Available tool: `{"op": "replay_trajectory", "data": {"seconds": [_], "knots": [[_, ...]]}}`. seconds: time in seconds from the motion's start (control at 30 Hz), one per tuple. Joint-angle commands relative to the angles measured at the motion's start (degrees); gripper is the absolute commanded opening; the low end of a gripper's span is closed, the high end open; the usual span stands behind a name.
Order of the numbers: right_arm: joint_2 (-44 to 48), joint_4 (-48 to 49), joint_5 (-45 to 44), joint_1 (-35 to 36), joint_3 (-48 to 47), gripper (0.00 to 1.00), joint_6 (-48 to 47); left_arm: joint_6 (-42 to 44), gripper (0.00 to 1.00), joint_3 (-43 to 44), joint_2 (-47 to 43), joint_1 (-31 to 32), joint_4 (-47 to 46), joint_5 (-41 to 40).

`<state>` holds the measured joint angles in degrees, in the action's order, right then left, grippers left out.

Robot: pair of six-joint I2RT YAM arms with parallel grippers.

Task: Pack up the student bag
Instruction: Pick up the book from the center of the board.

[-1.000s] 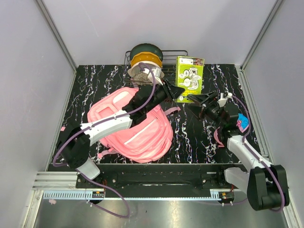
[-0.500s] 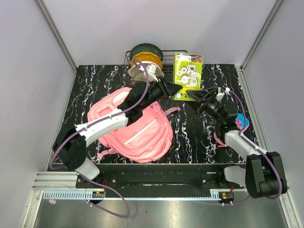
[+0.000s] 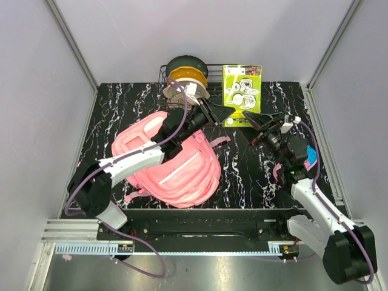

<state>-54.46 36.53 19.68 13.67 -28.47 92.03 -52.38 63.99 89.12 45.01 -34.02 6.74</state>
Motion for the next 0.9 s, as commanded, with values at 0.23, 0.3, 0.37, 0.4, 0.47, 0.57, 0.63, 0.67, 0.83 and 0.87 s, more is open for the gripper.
{"op": "replay_trajectory", "data": {"seconds": [0.23,0.3,0.37,0.4,0.47,0.57,0.63,0.67,0.83,0.87], "knots": [[1.37,4.60,-18.54,8.92,2.45,0.87,-0.53,-0.01,0.00,1.23,-0.08,2.01,-10.45,-3.58],[0.41,5.48,-17.84,8.92,1.58,0.86,-1.76,0.79,0.00,0.62,-0.79,1.92,-9.23,-3.67],[-0.38,6.70,-17.48,8.92,1.31,0.85,-2.12,0.70,0.00,-0.26,-1.75,1.92,-9.22,-3.75],[-0.30,7.40,-18.01,8.92,1.57,0.84,-1.94,0.53,0.00,-1.57,-2.19,1.83,-9.57,-3.84],[0.66,7.77,-19.42,9.00,2.27,0.81,-2.20,0.61,0.00,-2.81,-3.51,1.66,-10.01,-4.98],[2.42,5.13,-21.26,9.00,1.23,0.77,-4.57,0.70,0.00,-4.30,-4.48,1.57,-9.92,-5.51],[3.04,5.39,-22.57,8.92,1.22,0.72,-5.63,0.26,0.00,-5.27,-4.48,1.48,-11.23,-5.43],[3.74,5.13,-23.19,8.92,1.22,0.69,-6.07,-0.35,0.00,-5.71,-4.57,1.48,-11.59,-5.34],[2.96,6.61,-23.11,9.00,0.61,0.53,-6.77,-1.67,0.00,-6.06,-3.96,1.48,-12.91,-4.02],[2.43,6.88,-22.94,8.92,0.52,0.47,-6.69,-1.67,0.00,-6.41,-3.87,1.39,-13.35,-3.67]]}}
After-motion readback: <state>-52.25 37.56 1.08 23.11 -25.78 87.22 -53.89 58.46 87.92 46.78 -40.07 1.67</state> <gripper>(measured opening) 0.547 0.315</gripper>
